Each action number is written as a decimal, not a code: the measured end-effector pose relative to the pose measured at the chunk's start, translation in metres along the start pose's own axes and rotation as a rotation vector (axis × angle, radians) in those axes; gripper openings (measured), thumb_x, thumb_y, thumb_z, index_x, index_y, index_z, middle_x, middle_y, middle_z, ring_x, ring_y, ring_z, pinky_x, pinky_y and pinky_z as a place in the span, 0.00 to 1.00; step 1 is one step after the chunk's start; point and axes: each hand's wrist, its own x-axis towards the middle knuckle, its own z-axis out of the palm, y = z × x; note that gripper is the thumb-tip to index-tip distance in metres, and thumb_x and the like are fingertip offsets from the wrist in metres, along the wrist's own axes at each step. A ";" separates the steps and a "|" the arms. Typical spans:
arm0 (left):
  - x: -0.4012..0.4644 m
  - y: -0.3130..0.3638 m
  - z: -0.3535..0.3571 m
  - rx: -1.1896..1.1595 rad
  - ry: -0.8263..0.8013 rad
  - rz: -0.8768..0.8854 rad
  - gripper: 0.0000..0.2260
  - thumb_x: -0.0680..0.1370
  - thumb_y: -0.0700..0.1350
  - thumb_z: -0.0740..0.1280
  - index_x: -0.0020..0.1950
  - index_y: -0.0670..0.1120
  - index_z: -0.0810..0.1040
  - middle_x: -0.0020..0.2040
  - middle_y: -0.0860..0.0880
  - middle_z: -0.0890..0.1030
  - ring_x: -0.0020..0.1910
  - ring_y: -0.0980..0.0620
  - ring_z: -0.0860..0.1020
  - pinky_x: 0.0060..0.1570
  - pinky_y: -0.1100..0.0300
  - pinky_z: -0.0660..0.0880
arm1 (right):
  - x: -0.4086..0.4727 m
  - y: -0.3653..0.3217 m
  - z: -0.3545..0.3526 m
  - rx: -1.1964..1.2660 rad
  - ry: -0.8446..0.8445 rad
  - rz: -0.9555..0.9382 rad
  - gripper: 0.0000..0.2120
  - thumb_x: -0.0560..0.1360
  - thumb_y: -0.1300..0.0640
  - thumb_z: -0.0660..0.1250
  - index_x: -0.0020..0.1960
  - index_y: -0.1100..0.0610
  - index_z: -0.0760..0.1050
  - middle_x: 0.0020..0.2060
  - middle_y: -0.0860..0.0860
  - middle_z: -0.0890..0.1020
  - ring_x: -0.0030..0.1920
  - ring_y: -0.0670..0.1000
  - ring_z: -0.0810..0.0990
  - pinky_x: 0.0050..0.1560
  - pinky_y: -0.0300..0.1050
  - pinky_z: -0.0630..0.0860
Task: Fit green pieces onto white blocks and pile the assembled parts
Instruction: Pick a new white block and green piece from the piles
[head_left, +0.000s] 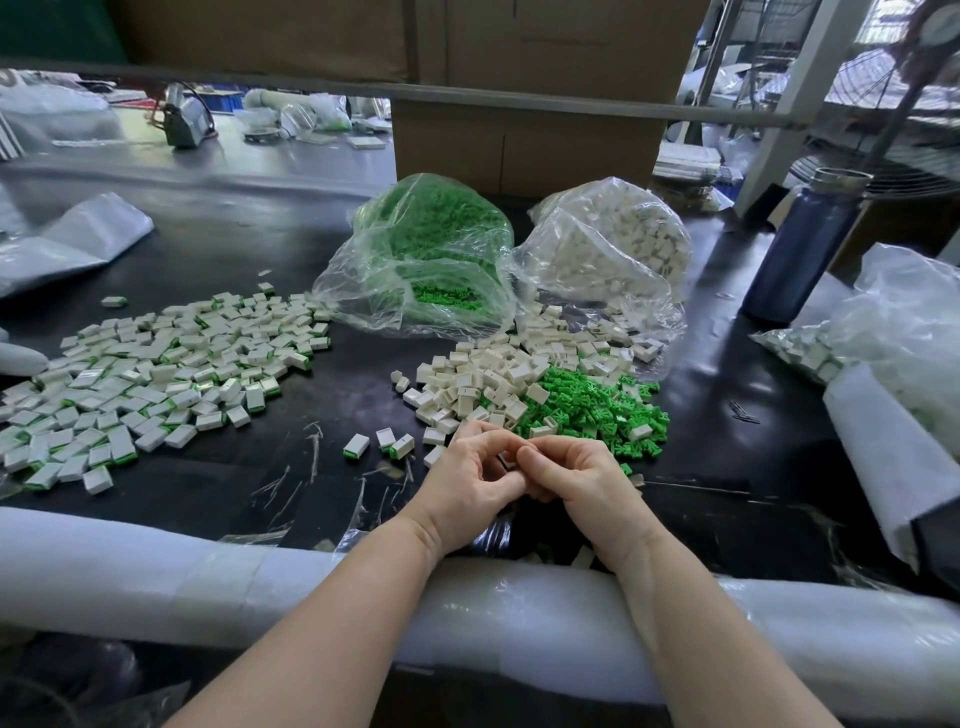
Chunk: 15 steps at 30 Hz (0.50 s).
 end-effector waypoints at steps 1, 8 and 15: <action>0.000 0.000 0.000 0.013 -0.002 0.006 0.08 0.73 0.33 0.67 0.46 0.45 0.80 0.48 0.50 0.70 0.35 0.58 0.70 0.42 0.73 0.68 | 0.000 0.000 0.000 0.001 0.001 -0.001 0.08 0.75 0.64 0.65 0.41 0.58 0.81 0.26 0.47 0.75 0.28 0.42 0.70 0.31 0.33 0.68; 0.000 -0.002 0.001 0.103 -0.051 0.049 0.07 0.74 0.35 0.66 0.47 0.46 0.78 0.48 0.50 0.70 0.37 0.57 0.70 0.47 0.68 0.72 | 0.001 0.003 -0.002 -0.009 0.026 -0.001 0.08 0.75 0.65 0.65 0.40 0.61 0.81 0.26 0.51 0.73 0.27 0.43 0.68 0.30 0.33 0.66; 0.001 -0.004 0.002 0.150 -0.076 0.067 0.05 0.75 0.36 0.66 0.49 0.43 0.77 0.45 0.53 0.68 0.39 0.56 0.69 0.48 0.64 0.72 | 0.001 0.004 -0.001 -0.026 0.032 0.011 0.07 0.75 0.65 0.65 0.41 0.64 0.80 0.33 0.59 0.73 0.29 0.47 0.67 0.31 0.36 0.64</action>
